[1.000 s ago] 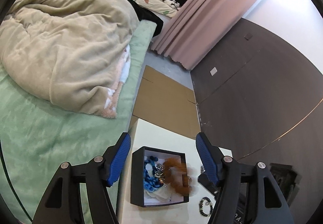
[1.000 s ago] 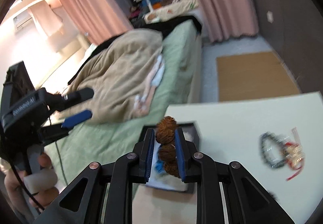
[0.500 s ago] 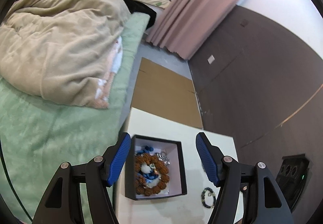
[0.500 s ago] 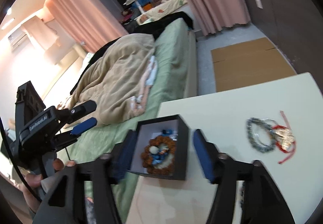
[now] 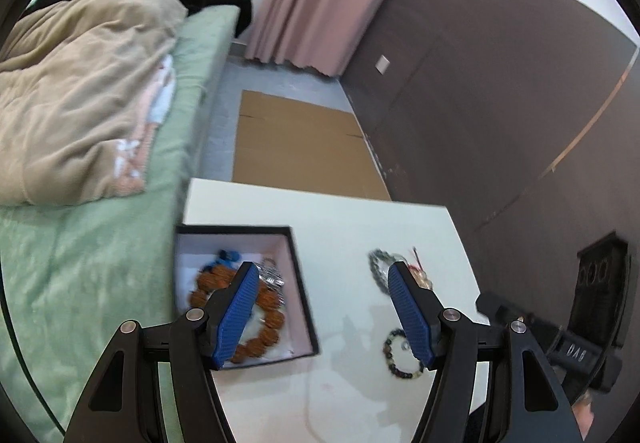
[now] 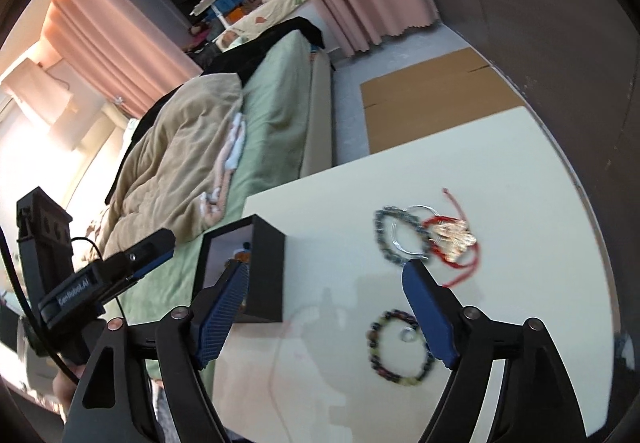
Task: Organize jewelry
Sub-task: 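Move the left tool over the dark-and-green beaded bracelet, then close the left tool on the dark-and-green beaded bracelet and lift it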
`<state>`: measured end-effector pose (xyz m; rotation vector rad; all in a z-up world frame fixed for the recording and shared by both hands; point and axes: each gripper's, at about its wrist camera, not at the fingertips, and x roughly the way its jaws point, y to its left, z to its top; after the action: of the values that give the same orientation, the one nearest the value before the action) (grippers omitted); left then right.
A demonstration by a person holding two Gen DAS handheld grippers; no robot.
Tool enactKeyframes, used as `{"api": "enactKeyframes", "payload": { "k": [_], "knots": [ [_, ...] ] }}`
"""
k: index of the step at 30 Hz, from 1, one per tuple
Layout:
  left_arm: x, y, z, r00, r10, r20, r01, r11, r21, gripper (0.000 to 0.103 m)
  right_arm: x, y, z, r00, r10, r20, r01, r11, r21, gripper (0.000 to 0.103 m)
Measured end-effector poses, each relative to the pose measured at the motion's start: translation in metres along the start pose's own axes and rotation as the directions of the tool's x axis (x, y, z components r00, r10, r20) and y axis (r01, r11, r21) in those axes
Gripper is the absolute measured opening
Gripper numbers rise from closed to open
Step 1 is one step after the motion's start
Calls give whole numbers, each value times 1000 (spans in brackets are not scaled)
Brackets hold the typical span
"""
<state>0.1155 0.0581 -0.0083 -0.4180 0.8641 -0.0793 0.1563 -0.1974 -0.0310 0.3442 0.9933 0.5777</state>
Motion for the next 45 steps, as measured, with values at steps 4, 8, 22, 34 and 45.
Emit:
{"api": "enactKeyframes", "payload": {
  "k": [4,8,22,34,45],
  "knots": [
    [10,-18,-8,1000,4,-21,-3,999,53,68,-13,-21,1,999,-50,14,49,998,43,82],
    [17,-34,-16,999,11,-32,-8,994,107,68,-22,-39,2,996,-90,16,89,993,78,82],
    [64,-83,-50,992,53,-116,-19,961,276,66,-44,-87,1,993,-114,17,111,982,151,82],
    [118,-91,-79,962,113,-249,-28,946,322,42,-48,-108,3,992,-127,0,125,975,186,82],
    [126,-104,-91,957,156,-246,-47,917,397,9,-43,-103,5,993,-120,-10,120,979,167,82]
  ]
}}
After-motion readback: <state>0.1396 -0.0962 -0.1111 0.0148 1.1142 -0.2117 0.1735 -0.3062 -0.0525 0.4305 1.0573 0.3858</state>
